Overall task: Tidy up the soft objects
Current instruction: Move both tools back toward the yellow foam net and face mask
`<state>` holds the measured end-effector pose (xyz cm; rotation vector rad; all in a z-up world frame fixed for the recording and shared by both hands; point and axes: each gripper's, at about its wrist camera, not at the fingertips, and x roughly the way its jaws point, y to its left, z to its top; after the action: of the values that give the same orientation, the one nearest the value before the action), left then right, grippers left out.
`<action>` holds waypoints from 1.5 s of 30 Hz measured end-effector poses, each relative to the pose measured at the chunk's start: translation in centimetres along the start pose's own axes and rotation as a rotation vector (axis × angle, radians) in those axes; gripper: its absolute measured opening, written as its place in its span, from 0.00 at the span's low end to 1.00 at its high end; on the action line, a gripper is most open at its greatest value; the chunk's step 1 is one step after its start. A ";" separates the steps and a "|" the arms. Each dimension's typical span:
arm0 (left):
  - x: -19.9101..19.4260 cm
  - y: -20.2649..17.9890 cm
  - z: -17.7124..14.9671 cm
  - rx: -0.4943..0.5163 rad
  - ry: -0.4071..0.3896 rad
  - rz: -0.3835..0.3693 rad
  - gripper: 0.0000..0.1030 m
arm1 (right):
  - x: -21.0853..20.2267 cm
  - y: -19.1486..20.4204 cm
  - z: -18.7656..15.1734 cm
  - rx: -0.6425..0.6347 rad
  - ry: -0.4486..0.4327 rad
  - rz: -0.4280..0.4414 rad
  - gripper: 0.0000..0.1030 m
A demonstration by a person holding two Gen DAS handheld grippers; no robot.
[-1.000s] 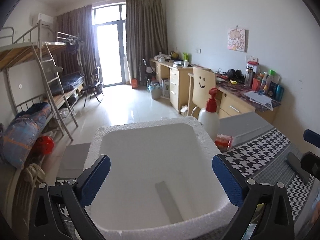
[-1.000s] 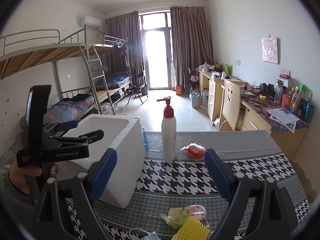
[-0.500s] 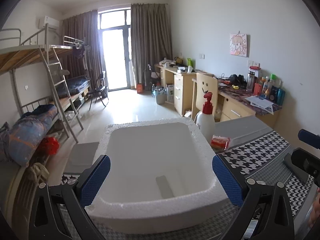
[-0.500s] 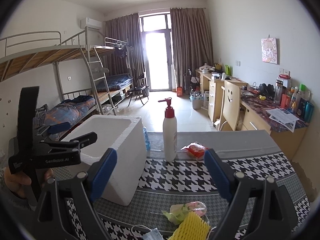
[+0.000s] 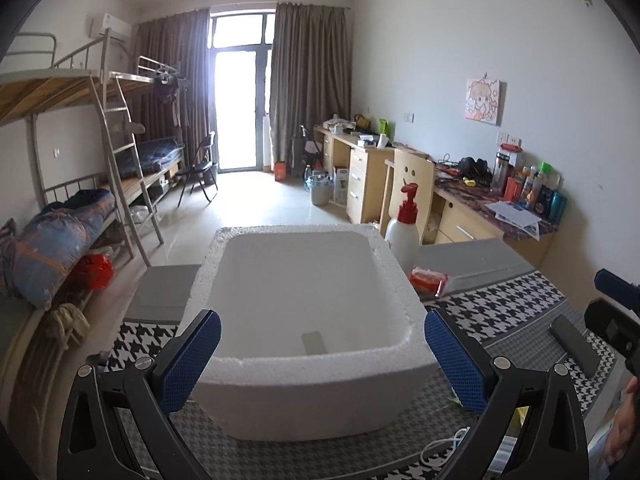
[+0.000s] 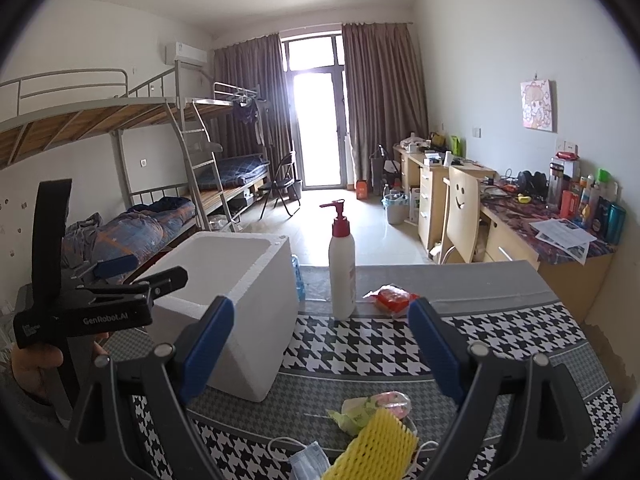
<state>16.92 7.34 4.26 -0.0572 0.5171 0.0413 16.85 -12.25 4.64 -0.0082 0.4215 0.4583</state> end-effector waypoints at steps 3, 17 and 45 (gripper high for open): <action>-0.6 0.1 -0.4 0.007 -0.010 -0.006 0.99 | -0.4 -0.1 -0.1 0.001 -0.006 0.000 0.89; -2.6 -1.4 -1.6 0.065 -0.028 -0.040 0.99 | -2.1 -0.2 -0.7 -0.011 -0.028 -0.007 0.89; -6.5 -2.5 -4.7 0.031 -0.115 -0.043 0.99 | -4.4 -0.7 -3.7 0.011 -0.025 -0.027 0.89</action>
<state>9.06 4.35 3.49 -0.0350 0.4016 -0.0056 12.11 -15.10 2.93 0.0029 0.3991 0.4292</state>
